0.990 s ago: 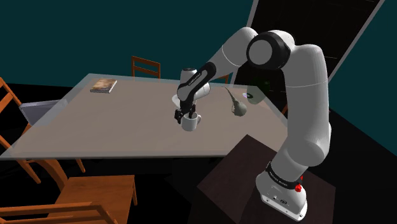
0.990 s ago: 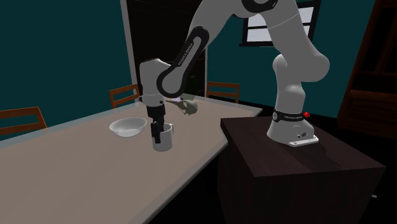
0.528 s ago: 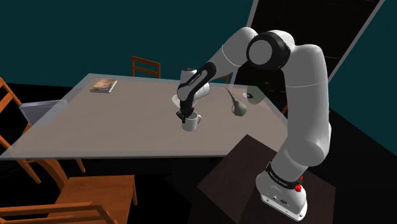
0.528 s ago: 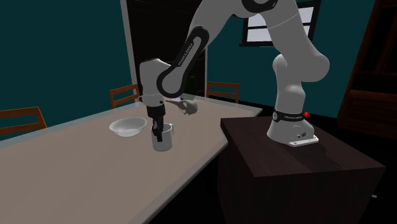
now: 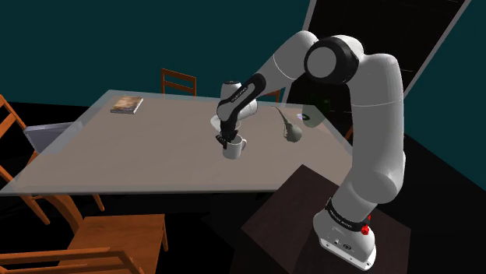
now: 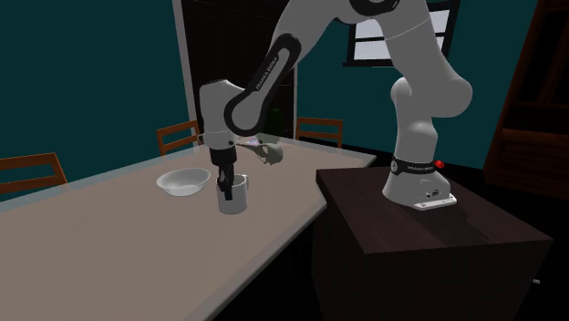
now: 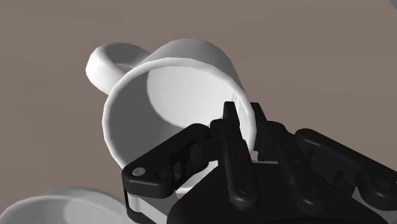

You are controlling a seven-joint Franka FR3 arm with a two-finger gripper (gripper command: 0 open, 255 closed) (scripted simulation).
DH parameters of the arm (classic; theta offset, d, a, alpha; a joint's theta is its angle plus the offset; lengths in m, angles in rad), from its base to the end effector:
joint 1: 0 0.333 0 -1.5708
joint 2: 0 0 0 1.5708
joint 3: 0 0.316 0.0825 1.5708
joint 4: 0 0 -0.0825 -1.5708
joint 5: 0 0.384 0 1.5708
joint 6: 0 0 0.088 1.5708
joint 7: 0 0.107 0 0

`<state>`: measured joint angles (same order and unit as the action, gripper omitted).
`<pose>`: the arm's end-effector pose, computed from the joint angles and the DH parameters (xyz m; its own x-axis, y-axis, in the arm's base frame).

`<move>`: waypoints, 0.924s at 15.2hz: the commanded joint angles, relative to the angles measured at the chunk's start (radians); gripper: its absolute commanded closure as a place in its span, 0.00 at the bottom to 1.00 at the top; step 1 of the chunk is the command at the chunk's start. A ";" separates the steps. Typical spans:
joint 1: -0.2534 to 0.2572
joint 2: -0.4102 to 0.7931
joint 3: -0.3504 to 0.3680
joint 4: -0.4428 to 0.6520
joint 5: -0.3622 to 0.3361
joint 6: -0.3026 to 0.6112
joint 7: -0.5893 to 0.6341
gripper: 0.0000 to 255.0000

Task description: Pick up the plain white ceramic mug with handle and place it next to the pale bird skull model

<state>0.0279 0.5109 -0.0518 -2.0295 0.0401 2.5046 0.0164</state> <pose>0.5957 -0.0142 0.1886 0.9972 -0.0668 -0.0347 -0.0667 -0.9978 0.0032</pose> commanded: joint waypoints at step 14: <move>0.006 -0.153 -0.008 0.002 -0.013 -0.155 0.008 1.00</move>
<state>0.0331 0.3675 -0.0596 -2.0272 0.0281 2.3593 0.0236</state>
